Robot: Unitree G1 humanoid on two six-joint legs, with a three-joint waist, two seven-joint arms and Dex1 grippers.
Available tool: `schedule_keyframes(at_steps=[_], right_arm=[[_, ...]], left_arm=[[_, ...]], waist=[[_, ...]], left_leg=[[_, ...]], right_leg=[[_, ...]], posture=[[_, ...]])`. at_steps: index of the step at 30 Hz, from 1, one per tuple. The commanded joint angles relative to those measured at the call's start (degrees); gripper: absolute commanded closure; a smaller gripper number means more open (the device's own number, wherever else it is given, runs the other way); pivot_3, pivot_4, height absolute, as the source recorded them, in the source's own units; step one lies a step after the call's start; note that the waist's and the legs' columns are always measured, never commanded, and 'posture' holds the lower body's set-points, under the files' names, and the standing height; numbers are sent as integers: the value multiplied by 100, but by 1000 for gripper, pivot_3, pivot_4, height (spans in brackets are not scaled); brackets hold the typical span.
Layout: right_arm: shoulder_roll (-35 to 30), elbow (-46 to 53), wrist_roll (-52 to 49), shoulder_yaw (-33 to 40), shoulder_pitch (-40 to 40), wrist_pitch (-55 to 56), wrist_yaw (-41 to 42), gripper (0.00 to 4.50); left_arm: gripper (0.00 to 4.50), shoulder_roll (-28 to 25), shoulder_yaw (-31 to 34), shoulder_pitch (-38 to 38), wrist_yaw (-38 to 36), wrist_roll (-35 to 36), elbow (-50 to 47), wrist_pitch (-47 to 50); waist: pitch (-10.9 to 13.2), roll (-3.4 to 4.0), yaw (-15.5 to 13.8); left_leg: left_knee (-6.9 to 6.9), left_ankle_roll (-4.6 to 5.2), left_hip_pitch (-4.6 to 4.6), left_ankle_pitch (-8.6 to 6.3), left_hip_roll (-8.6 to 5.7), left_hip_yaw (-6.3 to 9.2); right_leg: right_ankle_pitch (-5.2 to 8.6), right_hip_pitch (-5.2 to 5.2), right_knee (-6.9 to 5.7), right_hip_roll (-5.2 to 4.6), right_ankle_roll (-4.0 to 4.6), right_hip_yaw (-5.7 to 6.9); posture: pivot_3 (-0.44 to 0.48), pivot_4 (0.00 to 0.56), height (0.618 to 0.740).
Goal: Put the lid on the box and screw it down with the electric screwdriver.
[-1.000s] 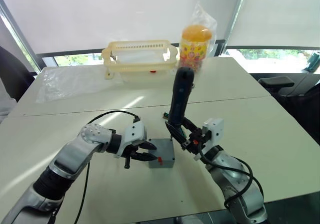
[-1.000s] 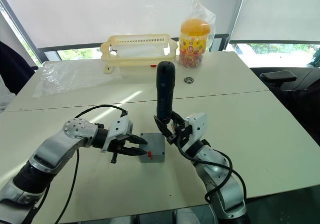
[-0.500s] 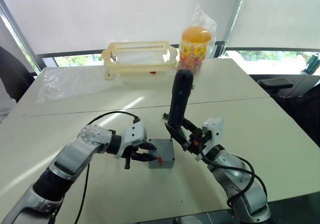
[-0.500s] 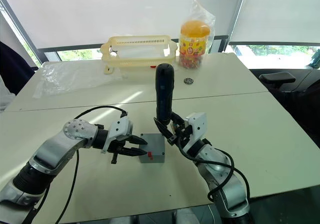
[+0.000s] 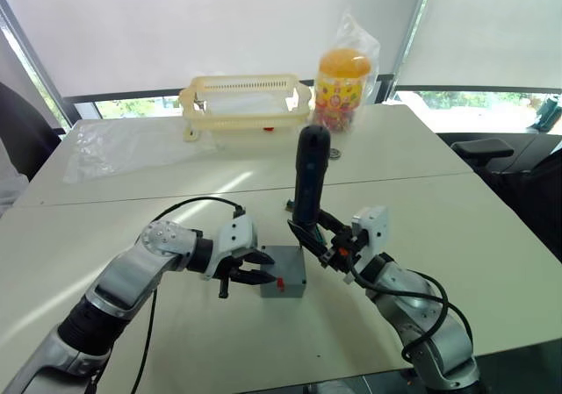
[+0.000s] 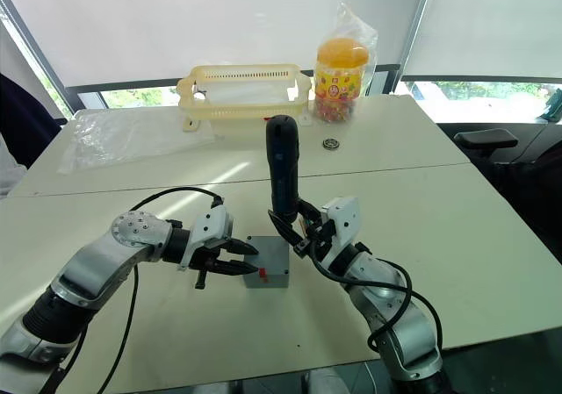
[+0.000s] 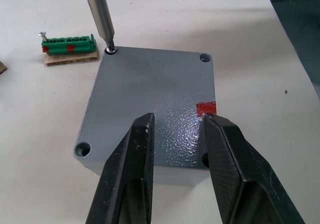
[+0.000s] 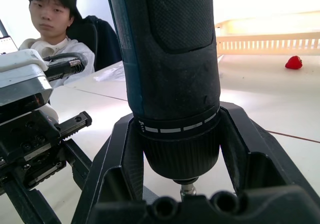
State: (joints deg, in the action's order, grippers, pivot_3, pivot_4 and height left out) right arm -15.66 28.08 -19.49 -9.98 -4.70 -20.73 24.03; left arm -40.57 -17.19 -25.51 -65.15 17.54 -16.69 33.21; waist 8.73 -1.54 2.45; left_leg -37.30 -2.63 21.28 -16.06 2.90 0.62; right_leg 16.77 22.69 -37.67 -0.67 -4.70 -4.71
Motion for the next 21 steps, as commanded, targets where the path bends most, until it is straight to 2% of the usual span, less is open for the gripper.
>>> schedule_keyframes(at_steps=[1,21], right_arm=[[-99,-540,165,-132,253,-453,-50,2817],[-47,-679,259,-189,265,-312,-112,2817]], left_arm=[[2967,-22,-43,38,44,-53,-5,53],[2967,-54,-40,76,79,-12,-90,126]], waist=[[-1,0,0],[-1,1,1]], left_leg=[[2,0,1,0,0,0],[17,0,3,0,1,-2]], right_leg=[[0,0,4,0,0,0],[0,-2,32,-5,1,0]], posture=[[0,150,740],[0,150,740]])
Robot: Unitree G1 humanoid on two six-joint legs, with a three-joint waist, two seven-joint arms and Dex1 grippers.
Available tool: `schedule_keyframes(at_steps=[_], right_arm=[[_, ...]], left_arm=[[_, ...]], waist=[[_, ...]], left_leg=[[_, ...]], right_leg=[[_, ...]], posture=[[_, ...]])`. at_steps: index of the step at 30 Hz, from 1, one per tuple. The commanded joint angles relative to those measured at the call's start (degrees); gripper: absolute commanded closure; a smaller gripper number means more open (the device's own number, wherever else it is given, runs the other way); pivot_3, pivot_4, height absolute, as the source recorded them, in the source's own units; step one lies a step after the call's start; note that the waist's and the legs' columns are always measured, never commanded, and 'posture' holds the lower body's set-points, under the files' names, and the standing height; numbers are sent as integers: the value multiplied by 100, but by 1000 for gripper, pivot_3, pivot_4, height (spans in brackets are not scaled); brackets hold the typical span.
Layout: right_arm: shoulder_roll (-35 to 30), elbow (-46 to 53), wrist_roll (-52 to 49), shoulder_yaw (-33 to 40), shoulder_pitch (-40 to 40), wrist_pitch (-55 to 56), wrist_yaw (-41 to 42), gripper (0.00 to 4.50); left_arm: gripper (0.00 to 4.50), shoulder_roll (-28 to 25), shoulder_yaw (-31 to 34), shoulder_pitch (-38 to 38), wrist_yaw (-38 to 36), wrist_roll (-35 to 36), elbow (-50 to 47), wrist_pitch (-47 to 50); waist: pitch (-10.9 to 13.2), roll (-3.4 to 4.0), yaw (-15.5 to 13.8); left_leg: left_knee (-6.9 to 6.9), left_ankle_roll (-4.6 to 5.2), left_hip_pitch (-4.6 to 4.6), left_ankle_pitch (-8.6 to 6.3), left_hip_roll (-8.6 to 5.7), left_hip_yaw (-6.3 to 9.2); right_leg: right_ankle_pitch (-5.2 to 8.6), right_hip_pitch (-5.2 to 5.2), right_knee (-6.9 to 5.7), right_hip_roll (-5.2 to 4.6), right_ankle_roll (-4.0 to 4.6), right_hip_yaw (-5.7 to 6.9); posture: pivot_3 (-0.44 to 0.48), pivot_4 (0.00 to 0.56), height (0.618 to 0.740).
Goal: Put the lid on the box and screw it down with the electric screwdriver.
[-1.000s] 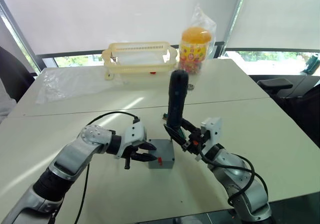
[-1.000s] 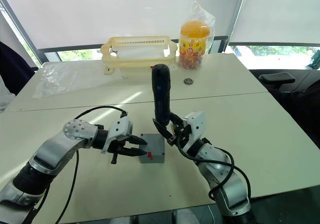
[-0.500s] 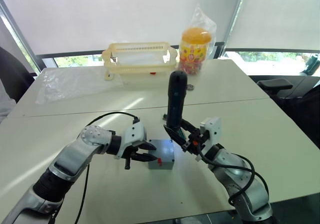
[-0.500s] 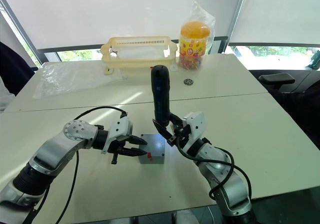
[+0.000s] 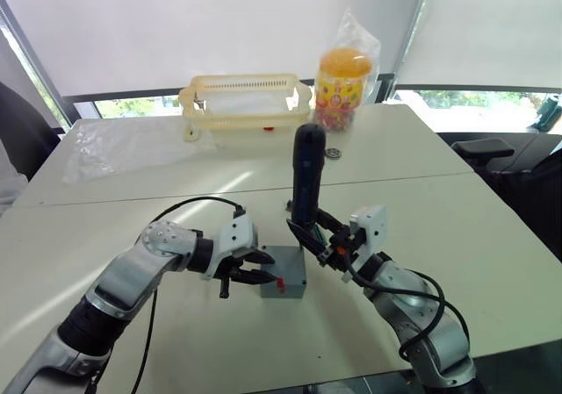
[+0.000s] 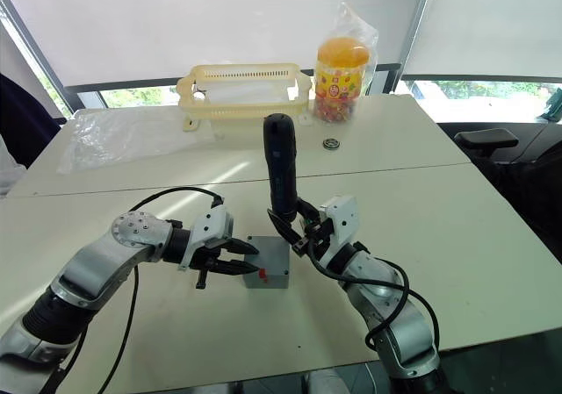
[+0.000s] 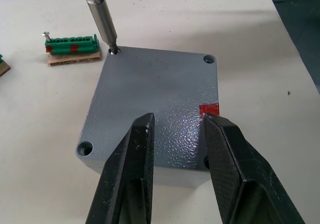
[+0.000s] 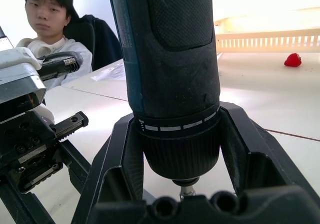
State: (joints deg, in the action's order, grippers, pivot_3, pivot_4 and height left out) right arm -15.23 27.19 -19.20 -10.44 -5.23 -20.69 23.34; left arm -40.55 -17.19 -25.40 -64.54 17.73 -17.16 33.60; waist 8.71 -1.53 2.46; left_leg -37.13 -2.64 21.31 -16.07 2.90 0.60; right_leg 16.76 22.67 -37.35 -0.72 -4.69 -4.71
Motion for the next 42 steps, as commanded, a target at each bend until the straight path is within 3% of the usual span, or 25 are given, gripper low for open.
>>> schedule_keyframes(at_steps=[1,8,18,25,30,32,34,37,42], right_arm=[[-89,-591,234,-142,317,-308,-47,2817],[-74,-44,154,175,-58,-182,-178,2817],[177,1536,-857,707,-1006,-1382,-686,2817],[251,1561,-2159,1882,-1999,-2376,-1467,2817],[-823,853,-4417,3315,-2324,-3910,-2079,2817],[-1943,276,-5900,3608,-2219,-4701,-2192,2817],[-3138,-385,-6679,3680,-2003,-5485,-2202,2817],[-4383,-1166,-7355,3401,-1666,-6077,-2404,2817],[-5159,-2246,-7937,2845,-1307,-6278,-2831,2817]], left_arm=[[2967,-58,-42,63,15,-33,-42,84],[2967,-78,-187,66,11,-206,82,-8],[2967,-96,-466,204,-69,-526,537,-368],[2967,114,-283,175,34,-327,569,-316],[2967,279,343,-270,84,386,314,320],[2967,102,527,-576,-99,673,108,608],[2967,-183,614,-903,-381,886,-102,825],[2967,-570,505,-1190,-694,871,-275,801],[2967,-866,519,-1373,-979,1047,-614,888]], waist=[[0,0,0],[6,6,-2],[52,44,-12],[55,47,-13],[89,39,-22],[114,55,-12],[143,61,-14],[149,62,-6],[154,75,16]], left_leg=[[0,0,1,0,0,0],[2,0,5,0,0,-1],[5,0,24,0,-4,-6],[6,0,22,0,-3,-6],[5,0,40,0,-5,-7],[-1,1,85,1,-7,-6],[-1,2,130,1,-11,-6],[0,39,182,-19,-6,1],[1,96,197,-51,-1,-1]], right_leg=[[0,0,2,0,0,0],[0,2,8,-3,0,0],[-3,19,12,-5,3,-5],[-4,16,14,-6,3,-5],[-4,24,22,-13,3,-3],[-6,64,19,-14,2,-3],[-12,109,16,-13,-8,-3],[-22,163,13,4,-30,4],[-7,189,18,15,-42,-6]], posture=[[0,150,740],[0,150,740],[0,150,740],[0,150,740],[0,150,740],[0,150,740],[0,150,740],[0,150,740],[0,150,740]])
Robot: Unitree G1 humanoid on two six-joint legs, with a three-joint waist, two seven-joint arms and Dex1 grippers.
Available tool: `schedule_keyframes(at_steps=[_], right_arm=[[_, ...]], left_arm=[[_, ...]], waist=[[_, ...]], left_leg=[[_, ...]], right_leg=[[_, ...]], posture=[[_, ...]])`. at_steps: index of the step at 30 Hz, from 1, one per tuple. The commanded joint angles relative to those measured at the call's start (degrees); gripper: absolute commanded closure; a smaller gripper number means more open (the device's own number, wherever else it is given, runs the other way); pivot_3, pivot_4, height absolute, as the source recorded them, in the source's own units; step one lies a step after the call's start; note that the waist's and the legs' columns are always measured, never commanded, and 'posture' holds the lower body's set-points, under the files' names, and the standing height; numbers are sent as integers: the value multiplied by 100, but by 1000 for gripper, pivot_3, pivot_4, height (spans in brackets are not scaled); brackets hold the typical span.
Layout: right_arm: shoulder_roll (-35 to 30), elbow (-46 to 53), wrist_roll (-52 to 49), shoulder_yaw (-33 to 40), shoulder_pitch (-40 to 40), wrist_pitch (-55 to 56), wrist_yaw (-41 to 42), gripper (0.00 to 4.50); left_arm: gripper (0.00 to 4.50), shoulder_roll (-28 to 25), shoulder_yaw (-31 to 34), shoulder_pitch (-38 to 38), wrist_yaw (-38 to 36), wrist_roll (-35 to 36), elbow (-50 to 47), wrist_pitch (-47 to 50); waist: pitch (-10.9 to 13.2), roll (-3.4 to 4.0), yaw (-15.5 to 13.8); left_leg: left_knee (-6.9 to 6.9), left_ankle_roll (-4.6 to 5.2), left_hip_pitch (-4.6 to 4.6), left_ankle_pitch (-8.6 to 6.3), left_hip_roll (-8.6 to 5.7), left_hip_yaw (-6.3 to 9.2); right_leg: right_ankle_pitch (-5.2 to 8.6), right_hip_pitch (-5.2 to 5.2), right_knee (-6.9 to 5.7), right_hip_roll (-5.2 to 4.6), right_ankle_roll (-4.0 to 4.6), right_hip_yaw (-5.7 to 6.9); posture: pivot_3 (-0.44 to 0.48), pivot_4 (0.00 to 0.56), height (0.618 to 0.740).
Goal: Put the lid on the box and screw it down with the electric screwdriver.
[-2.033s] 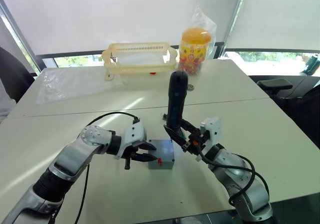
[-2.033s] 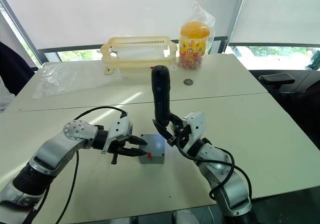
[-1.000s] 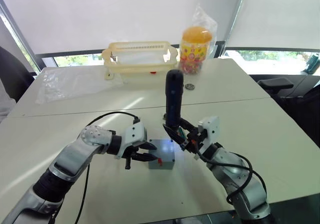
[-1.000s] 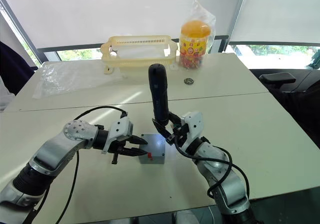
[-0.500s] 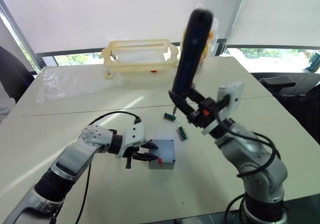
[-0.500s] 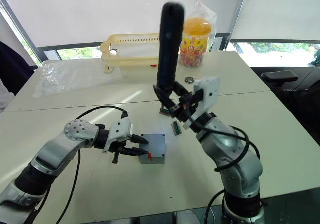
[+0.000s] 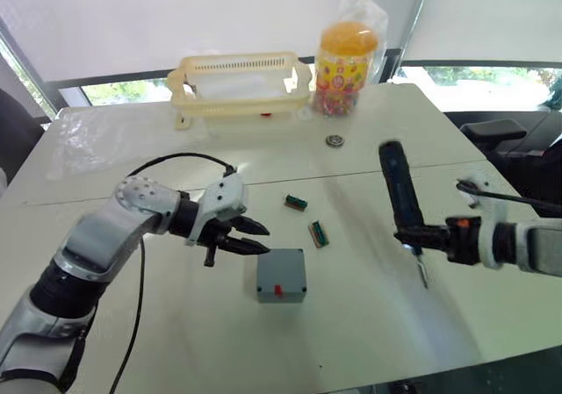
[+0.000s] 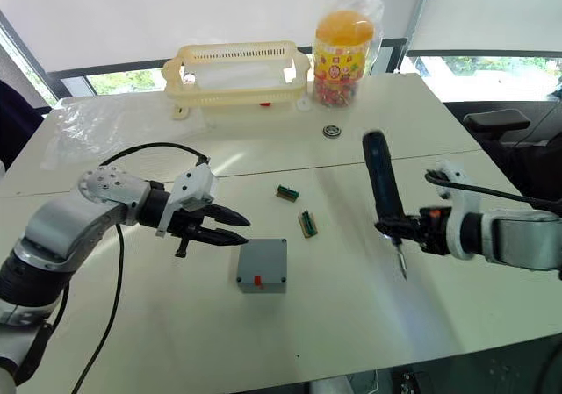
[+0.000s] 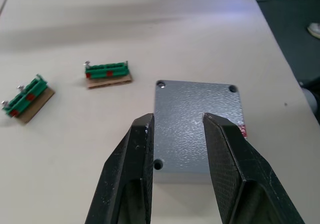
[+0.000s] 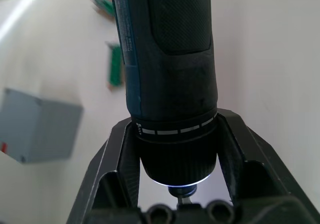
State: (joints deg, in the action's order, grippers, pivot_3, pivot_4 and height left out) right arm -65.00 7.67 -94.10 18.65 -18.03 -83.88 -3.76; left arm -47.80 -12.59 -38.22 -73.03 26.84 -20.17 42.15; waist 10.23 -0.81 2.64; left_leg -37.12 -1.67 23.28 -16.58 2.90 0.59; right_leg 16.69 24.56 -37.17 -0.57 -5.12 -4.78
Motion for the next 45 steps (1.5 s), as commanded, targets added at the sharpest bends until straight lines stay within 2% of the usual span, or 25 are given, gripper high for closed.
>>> schedule_keyframes(at_steps=[1,4,12,16,18,21,25,29,32,35,40,45], right_arm=[[-206,-483,-471,-171,-26,42,-191,2817],[-173,-941,-304,-467,-89,-20,-259,2817],[317,-1414,1090,-1101,-809,-90,-134,2817],[413,-1347,1934,-1248,-1023,-56,250,812],[436,-1268,2316,-1283,-1049,18,486,46],[484,-1073,2721,-1225,-1079,129,811,46],[72,-246,3752,-1302,-1271,1532,2150,46],[399,925,3732,-1195,-1021,1971,2794,46],[974,1827,3647,-1277,-477,2163,2801,46],[1478,2456,4157,-1664,139,2536,2669,46],[1952,2606,5082,-2337,589,3027,2566,46],[2226,2673,5327,-2521,599,3076,2686,46]], left_arm=[[2967,-173,66,-82,-126,158,-391,73],[2967,-229,92,-5,-37,197,-566,157],[2967,-143,243,385,438,275,-604,334],[3002,-101,307,541,669,310,-510,387],[3002,-77,311,641,812,254,-431,354],[3002,18,368,831,1120,126,-285,255],[3002,484,898,970,2170,91,3,609],[3002,532,1143,1620,2442,258,-251,864],[3002,667,1222,2071,2641,372,-455,982],[3002,800,1292,2442,2866,443,-627,1065],[3002,973,1241,2631,3110,557,-840,1171],[3002,1261,954,2234,3120,543,-506,1045]], waist=[[4,4,-10],[5,4,-25],[11,2,-6],[10,3,-19],[10,3,-23],[10,2,-39],[20,20,-53],[18,23,6],[14,16,-31],[16,18,-148],[16,15,-192],[15,13,-189]], left_leg=[[0,1,3,-1,0,0],[-9,0,5,0,-2,-1],[-38,-18,2,11,-4,-3],[-62,-19,4,11,-4,-2],[-75,-19,4,11,-4,-2],[-88,-19,7,11,-5,-2],[-95,-19,10,11,-8,-3],[-85,-18,1,10,-1,-2],[-75,-15,1,8,3,17],[-82,-20,15,10,-2,23],[-108,-52,11,28,-19,5],[-114,-67,-3,39,-17,4]], right_leg=[[0,4,0,-1,0,-1],[0,5,-4,-3,0,-1],[-10,-4,-12,-2,-5,-8],[-16,-11,-17,-2,-11,-8],[-19,-18,-17,-3,-15,-8],[-20,-24,-16,-7,-18,-8],[-31,-23,-17,-8,-34,-9],[-33,-20,-27,-3,-36,-9],[-30,-18,-37,3,-32,4],[-30,-12,-40,-6,-31,10],[-35,-27,-38,-27,-26,-1],[-53,-40,-38,-18,-14,-6]], posture=[[0,150,740],[0,150,740],[0,150,740],[0,150,740],[0,150,740],[0,150,740],[0,150,740],[0,150,740],[0,150,740],[0,150,740],[0,150,740],[0,150,740]])
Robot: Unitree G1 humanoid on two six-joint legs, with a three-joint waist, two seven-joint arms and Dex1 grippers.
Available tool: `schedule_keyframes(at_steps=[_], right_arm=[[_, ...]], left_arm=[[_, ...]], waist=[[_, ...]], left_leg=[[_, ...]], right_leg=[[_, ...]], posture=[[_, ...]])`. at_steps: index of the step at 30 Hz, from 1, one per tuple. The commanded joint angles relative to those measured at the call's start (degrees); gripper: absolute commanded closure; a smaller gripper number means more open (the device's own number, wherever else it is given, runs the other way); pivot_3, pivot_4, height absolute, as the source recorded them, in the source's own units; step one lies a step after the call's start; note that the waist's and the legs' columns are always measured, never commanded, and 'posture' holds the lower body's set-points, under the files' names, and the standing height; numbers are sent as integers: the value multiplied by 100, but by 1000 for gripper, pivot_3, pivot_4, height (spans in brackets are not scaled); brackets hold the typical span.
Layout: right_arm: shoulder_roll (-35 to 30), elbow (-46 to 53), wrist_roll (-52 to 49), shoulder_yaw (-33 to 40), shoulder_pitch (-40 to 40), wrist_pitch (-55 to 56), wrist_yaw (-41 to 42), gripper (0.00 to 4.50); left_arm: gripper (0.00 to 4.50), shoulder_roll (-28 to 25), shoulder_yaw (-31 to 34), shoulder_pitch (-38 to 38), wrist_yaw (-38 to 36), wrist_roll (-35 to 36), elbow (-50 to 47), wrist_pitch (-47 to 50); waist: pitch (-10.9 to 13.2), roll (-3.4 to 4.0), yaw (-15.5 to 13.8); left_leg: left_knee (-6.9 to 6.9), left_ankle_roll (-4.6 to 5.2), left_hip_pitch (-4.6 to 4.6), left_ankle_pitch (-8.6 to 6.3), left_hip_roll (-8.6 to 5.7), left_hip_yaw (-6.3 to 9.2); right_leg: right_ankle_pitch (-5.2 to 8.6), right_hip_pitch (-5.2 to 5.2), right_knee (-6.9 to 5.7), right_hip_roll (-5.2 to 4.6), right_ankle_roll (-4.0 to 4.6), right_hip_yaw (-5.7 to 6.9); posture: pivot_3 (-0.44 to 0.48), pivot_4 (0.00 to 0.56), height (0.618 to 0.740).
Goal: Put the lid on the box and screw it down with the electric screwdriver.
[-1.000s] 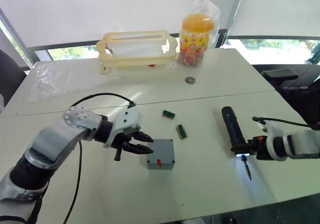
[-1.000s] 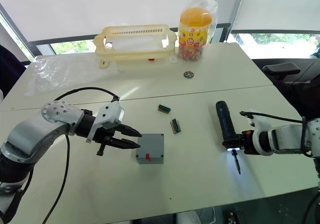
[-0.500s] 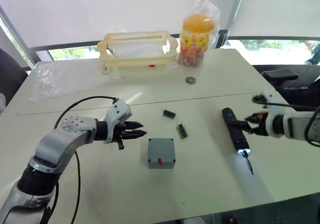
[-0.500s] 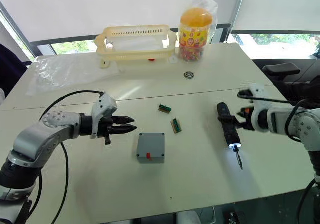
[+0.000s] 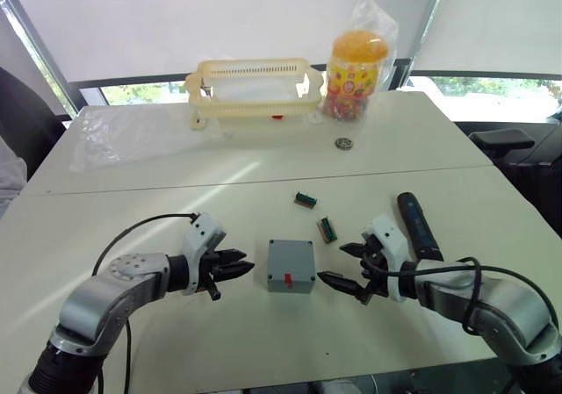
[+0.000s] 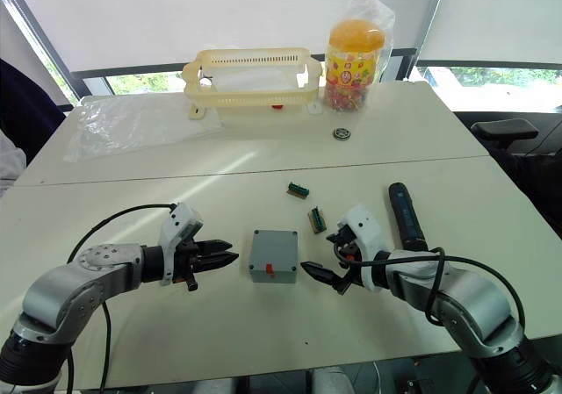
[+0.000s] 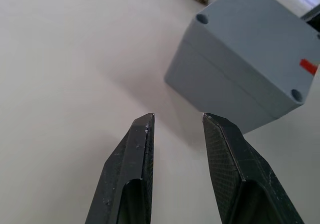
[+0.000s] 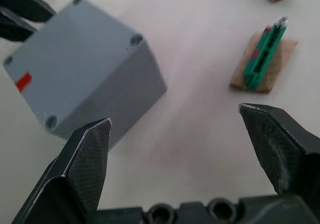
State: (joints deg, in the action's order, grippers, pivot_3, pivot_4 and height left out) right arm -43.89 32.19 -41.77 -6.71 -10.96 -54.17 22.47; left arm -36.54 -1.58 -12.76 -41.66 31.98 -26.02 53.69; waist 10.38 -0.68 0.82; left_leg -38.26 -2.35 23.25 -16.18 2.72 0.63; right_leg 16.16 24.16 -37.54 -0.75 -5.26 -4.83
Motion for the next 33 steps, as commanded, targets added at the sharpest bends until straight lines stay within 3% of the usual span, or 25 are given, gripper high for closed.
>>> schedule_keyframes(at_steps=[1,10,17,26,33], right_arm=[[169,260,110,0,-133,71,69,46],[906,881,-85,-194,-156,-600,-330,46],[1086,1202,-59,-178,7,-982,-532,46],[570,1212,-458,881,-3,-1010,-53,46],[341,813,-863,1478,-140,-943,419,46]], left_arm=[[3002,204,-242,-424,-43,-21,200,-170],[3002,674,-753,-1380,-393,-364,1336,-725],[3002,574,-935,-1783,-862,-764,2159,-1246],[3002,108,-163,-1253,-522,-837,2003,-1248],[3002,-243,444,-231,-359,-322,715,-473]], waist=[[0,0,-6],[-1,1,3],[-1,1,22],[-1,0,15],[-1,0,21]], left_leg=[[0,1,0,1,1,3],[10,2,0,1,5,17],[6,2,0,2,2,16],[7,2,-1,2,4,18],[7,2,-2,1,5,18]], right_leg=[[-1,0,-2,4,-1,1],[-6,13,-28,12,-10,10],[-5,13,-32,10,-10,10],[-5,17,-41,11,-10,12],[-5,16,-42,10,-10,11]], posture=[[0,150,740],[0,150,740],[0,150,740],[0,150,740],[0,150,740]])
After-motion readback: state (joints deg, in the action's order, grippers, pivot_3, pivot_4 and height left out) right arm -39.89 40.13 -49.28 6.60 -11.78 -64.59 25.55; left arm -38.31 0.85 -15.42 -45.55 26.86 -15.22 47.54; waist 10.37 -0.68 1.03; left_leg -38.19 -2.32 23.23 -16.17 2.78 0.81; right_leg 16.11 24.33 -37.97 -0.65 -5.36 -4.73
